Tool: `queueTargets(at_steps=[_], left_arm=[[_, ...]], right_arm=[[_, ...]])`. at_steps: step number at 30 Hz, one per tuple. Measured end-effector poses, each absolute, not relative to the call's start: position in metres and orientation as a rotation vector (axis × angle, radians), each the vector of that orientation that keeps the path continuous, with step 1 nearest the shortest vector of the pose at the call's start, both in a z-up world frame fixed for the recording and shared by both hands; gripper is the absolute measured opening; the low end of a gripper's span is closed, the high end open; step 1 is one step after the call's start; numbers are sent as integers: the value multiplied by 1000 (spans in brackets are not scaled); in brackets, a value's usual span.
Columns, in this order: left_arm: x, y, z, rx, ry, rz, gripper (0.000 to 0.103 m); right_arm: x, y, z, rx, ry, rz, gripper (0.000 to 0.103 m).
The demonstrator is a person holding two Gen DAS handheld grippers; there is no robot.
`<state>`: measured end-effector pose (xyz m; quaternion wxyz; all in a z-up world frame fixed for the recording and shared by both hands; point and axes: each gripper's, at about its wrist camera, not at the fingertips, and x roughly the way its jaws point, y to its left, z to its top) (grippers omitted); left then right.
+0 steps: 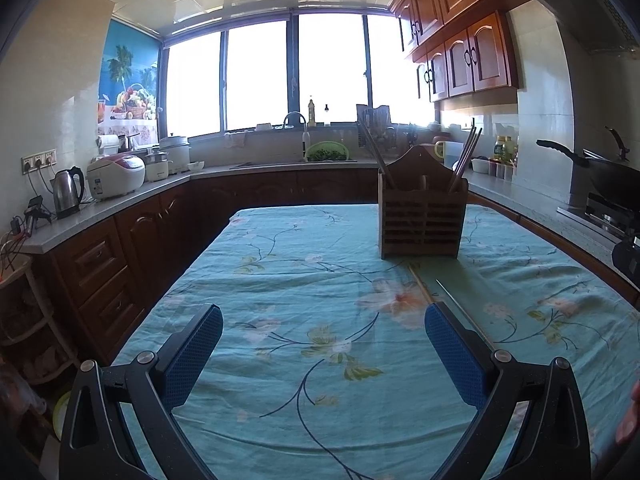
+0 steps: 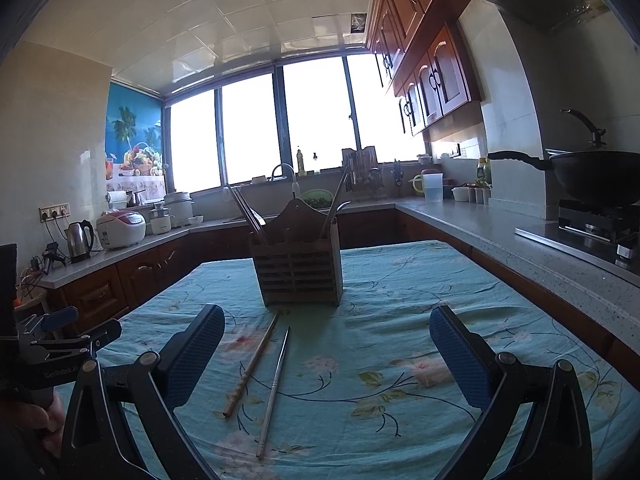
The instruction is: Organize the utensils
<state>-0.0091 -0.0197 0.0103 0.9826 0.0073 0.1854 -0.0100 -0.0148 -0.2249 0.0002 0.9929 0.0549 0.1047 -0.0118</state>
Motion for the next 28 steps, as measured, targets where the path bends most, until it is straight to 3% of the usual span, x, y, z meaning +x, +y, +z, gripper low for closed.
queueTargets(at_steps=[28], left_arm=[[5,-38,22,1,440,-41,102]], right_arm=[[12,-234,-6,134,302,-26,103]])
